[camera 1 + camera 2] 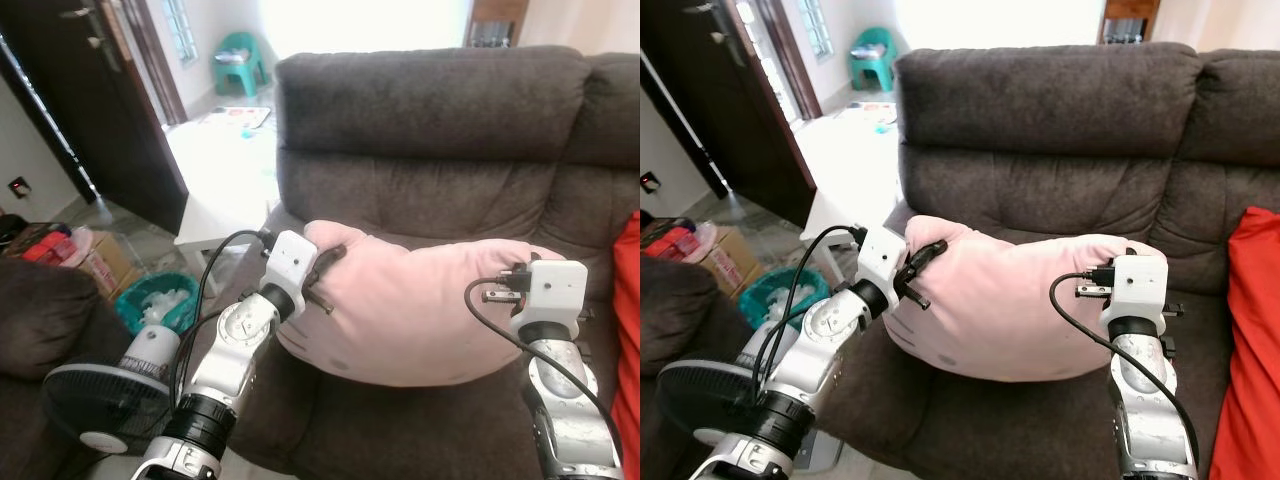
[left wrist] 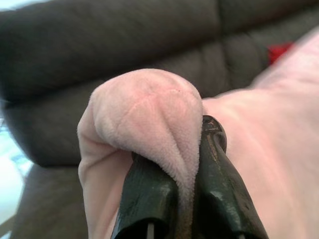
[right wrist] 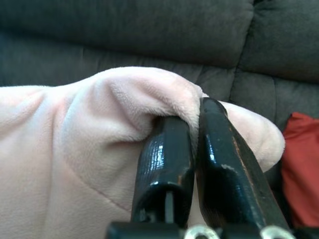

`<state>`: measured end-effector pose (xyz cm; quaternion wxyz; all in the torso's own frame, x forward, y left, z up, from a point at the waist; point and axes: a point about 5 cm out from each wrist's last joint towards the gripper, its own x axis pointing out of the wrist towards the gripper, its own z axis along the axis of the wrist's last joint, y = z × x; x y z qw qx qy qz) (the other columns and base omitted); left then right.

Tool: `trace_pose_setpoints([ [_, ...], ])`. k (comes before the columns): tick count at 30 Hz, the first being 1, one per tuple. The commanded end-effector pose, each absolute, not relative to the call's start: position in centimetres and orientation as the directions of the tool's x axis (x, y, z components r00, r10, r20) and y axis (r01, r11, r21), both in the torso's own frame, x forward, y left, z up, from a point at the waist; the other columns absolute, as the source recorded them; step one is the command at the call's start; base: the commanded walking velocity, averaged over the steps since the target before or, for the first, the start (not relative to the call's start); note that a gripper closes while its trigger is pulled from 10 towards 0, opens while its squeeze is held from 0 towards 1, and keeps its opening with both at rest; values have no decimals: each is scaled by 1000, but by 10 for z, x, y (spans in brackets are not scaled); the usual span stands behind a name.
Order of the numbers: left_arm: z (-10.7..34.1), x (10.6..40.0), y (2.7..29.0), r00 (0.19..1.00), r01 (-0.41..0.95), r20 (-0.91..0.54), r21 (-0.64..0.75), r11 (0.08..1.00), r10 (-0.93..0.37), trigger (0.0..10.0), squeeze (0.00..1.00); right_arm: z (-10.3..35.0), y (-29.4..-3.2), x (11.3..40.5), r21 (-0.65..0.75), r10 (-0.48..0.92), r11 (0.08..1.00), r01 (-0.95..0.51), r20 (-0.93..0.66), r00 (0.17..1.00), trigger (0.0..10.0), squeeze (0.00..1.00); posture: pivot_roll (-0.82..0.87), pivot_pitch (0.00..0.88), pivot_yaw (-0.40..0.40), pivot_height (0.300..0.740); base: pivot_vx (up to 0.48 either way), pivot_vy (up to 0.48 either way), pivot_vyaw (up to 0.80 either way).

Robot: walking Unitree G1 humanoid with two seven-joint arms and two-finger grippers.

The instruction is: Move the pillow to the sofa from floor

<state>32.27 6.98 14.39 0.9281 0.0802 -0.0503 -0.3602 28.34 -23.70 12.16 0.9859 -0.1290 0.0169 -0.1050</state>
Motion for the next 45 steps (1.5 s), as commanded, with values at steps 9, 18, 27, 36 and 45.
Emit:
trace_pose_setpoints([
  [9, 135, 303, 55, 537, 841, -115, 155, 519, -836, 10000, 0, 131, -223, 300, -304, -105, 948, 98, -9, 994, 10000, 0, -45, 0, 72, 740, 0, 0, 0],
  [18, 134, 294, 52, 465, 885, -153, 117, 451, -872, 10000, 0, 149, -192, 303, -313, 214, 929, -196, 24, 977, 10000, 0, -44, 0, 68, 740, 0, 0, 0],
  [27, 130, 289, 55, 431, 902, -205, 121, 415, -879, 10000, 0, 146, -180, 297, -324, 344, 886, -332, -21, 939, 10000, 0, -43, 0, 67, 740, 0, 0, 0],
  [36, 127, 287, 56, 419, 908, -231, 117, 403, -878, 10000, 0, 142, -185, 297, -317, 320, 894, -317, -46, 946, 10000, 1000, -41, 0, 67, 740, 0, 0, 0],
  [45, 115, 316, 79, 696, 718, -233, 222, 660, -679, 10000, 0, 142, -190, 299, -346, 288, 893, -286, -48, 957, 10000, 1000, -42, 0, 67, 740, 0, 0, 0],
])
